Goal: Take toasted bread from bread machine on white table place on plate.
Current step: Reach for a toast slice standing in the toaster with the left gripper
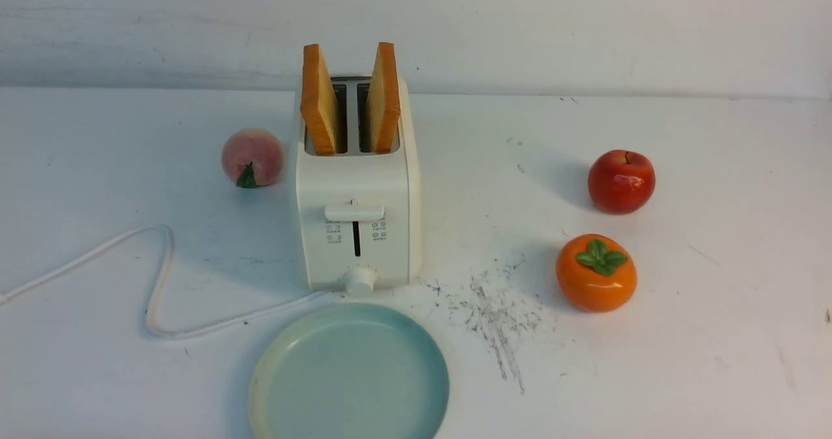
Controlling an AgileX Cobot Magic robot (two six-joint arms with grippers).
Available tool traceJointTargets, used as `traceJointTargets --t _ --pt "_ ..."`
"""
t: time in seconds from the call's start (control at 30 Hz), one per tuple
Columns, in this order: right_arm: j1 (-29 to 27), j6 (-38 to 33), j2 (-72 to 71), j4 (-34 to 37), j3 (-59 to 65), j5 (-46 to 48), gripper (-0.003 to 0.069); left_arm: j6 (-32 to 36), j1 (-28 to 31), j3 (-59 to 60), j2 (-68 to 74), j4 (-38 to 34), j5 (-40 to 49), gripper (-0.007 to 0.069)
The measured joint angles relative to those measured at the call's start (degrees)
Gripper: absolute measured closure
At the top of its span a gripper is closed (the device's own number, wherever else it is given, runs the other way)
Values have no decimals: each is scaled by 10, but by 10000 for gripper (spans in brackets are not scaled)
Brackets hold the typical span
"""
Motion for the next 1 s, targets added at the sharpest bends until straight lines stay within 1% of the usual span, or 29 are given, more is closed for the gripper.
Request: traceJointTargets --t 0.2,0.27,0.3,0.33,0.37,0.4,0.5,0.57,0.6,0.7,0.73,0.8,0.87,0.9,0.93,1.0 --pt "0 0 0 0 0 0 419 -12 0 0 0 10 -34 386" --pt "0 0 0 0 0 0 419 -43 0 0 0 -11 -77 386" --pt "0 0 0 0 0 0 419 -46 0 0 0 -14 -80 386" --pt "0 0 0 0 0 0 419 -68 0 0 0 -31 -109 386" --pt "0 0 0 0 0 0 419 -75 0 0 0 -36 -117 386" --pt "0 0 0 0 0 0 419 -102 0 0 0 -54 -152 386" --pt "0 0 0 0 0 0 419 -130 0 0 0 -66 -190 386" --pt "0 6 0 15 0 -6 419 -139 0 0 0 -70 -207 386" --pt "0 13 0 27 1 -15 419 -139 0 0 0 -71 -213 386" --pt "0 50 0 113 4 -67 419 -141 0 0 0 -73 -230 386" --pt "0 50 0 120 4 -67 419 -141 0 0 0 -73 -233 386" --pt "0 86 0 191 4 -126 419 -142 0 0 0 -73 -260 386" --pt "0 106 0 247 4 -169 419 -143 0 0 0 -75 -301 387" --pt "0 107 0 247 4 -172 419 -143 0 0 0 -76 -305 389" --pt "0 111 0 272 4 -194 419 -143 0 0 0 -80 -337 401" --pt "0 99 0 278 4 -209 419 -143 0 0 0 -86 -364 447"
